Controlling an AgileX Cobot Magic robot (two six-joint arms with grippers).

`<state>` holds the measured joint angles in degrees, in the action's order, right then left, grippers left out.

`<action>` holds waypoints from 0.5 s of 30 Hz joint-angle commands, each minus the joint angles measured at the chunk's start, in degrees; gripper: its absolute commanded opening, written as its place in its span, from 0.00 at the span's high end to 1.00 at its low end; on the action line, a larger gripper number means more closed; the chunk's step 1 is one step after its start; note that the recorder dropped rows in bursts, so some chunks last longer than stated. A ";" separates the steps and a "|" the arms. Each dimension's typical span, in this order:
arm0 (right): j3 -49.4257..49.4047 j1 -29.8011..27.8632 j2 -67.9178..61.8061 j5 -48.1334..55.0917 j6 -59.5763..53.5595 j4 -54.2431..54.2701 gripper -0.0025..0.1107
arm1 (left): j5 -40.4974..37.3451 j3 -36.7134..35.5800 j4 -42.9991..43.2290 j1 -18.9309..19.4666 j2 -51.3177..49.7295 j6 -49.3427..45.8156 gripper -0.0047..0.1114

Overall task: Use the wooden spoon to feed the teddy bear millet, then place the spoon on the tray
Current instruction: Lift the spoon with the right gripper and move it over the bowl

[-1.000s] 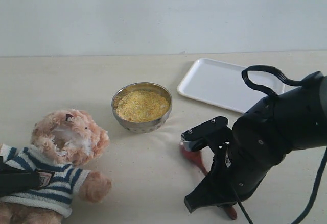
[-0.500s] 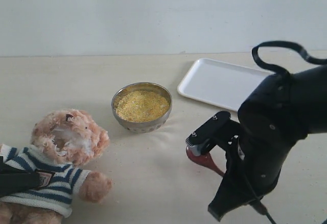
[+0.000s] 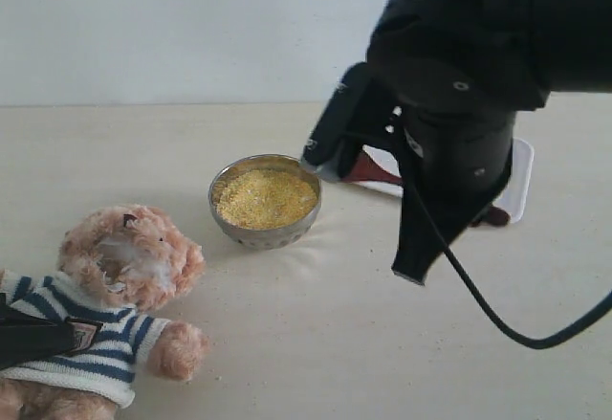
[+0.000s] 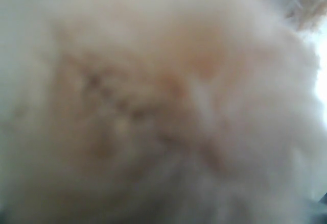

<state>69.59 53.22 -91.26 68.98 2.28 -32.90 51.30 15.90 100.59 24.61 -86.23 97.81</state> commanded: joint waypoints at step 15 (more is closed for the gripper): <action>8.60 5.57 -20.69 0.98 -6.63 -37.34 0.97 | 1.12 -0.22 -0.64 0.17 0.50 -0.59 0.91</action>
<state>77.60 58.73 -109.61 69.70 -4.77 -64.96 51.30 15.90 100.59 24.61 -86.23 97.77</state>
